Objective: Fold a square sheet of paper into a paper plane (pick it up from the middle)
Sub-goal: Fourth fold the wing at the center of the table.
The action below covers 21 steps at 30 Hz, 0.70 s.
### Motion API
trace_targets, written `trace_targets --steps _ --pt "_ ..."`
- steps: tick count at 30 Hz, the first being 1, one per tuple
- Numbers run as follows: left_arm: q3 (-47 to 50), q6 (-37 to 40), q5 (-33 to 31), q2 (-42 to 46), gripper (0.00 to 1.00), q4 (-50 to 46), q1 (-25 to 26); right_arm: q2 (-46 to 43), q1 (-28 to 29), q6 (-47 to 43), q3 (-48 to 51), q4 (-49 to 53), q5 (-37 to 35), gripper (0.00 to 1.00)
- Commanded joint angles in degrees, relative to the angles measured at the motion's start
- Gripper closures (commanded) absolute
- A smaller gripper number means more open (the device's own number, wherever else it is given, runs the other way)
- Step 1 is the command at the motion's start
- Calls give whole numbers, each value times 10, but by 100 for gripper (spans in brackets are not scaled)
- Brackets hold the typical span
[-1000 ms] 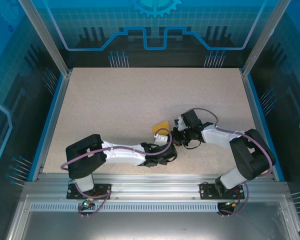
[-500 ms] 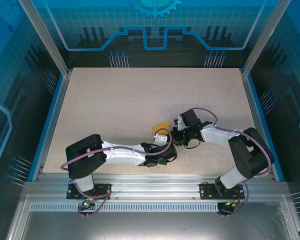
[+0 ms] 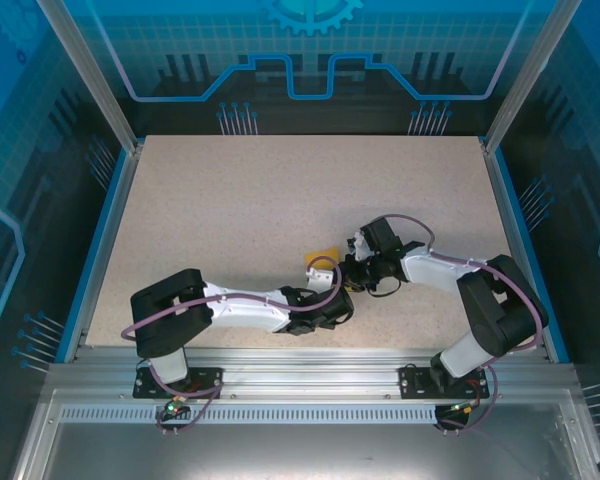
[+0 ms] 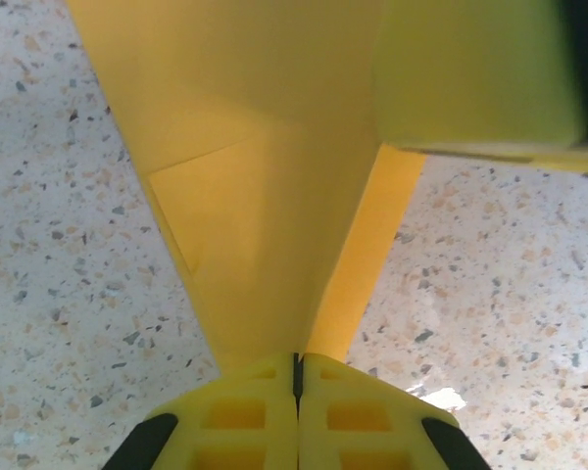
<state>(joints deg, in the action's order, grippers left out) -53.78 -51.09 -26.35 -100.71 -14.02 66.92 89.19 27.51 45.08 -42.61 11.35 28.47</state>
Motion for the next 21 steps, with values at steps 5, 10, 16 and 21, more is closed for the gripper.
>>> trace_targets --steps 5,10,16,21 --pt "68 27 -1 54 98 62 0 0 7 -41 -32 54 -5 66" --pt "112 71 29 79 98 111 -8 17 7 -49 -51 66 0 64" --pt "119 93 33 88 96 110 -9 44 12 -53 -66 65 18 63" --pt "116 83 27 85 92 101 -10 60 22 -59 -73 65 26 68"
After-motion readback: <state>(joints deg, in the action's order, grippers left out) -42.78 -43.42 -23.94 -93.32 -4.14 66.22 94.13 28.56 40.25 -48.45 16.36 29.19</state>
